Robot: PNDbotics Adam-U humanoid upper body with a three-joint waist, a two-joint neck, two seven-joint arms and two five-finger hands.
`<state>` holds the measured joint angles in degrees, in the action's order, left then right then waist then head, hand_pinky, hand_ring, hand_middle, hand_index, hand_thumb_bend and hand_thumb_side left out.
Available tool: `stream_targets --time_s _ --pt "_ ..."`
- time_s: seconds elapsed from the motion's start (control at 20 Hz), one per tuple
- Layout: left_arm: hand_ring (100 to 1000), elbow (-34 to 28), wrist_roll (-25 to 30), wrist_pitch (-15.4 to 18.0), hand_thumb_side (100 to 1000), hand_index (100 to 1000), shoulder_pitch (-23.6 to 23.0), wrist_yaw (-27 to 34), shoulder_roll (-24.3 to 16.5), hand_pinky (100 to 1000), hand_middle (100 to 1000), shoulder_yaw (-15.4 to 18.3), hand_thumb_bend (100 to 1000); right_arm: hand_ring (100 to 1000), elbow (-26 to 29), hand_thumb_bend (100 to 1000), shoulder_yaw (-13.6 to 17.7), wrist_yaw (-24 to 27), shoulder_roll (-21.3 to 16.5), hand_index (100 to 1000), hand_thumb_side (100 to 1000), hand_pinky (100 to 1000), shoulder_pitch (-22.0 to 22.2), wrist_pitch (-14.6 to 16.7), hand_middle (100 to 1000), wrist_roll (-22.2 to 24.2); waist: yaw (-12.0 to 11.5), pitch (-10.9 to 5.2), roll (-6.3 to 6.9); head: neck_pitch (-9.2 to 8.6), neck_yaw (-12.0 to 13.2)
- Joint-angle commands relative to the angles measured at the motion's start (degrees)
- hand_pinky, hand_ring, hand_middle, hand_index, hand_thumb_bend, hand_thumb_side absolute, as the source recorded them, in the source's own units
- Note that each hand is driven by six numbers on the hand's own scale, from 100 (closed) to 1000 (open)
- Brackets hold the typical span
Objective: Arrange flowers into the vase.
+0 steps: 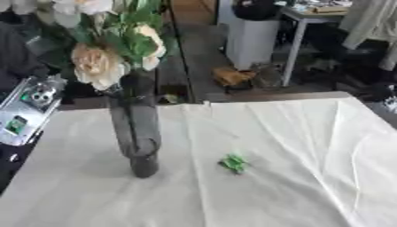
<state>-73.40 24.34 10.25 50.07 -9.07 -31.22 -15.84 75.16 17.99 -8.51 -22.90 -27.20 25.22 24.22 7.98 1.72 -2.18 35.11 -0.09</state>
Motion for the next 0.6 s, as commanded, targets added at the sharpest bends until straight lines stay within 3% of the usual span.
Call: stream_targets --time_s 0.05,0.5,0.6 --pt "716 -1.6 -1.4 -0.3 872 663 1.8 0.3 -0.8 722 570 1.0 657 799 0.7 100 0.3 -0.2 -1.3 756 863 799 -0.8 0.1 661 0.1 0.0 -0.77 -0.03 -0.24 0.0" --pt "813 -1.2 -1.7 0.6 878 703 1.5 -1.9 -0.9 781 693 0.8 663 798 0.9 100 0.3 -0.2 -1.2 755 864 800 -0.8 0.0 661 0.1 0.2 -0.78 0.04 -0.21 -0.1" --pt "886 -1.2 -1.9 1.2 872 759 1.3 -2.8 -1.0 846 772 0.8 663 798 0.9 100 0.3 -0.2 -1.3 755 864 800 -0.8 0.0 661 0.1 0.1 -0.77 0.05 -0.18 -0.1"
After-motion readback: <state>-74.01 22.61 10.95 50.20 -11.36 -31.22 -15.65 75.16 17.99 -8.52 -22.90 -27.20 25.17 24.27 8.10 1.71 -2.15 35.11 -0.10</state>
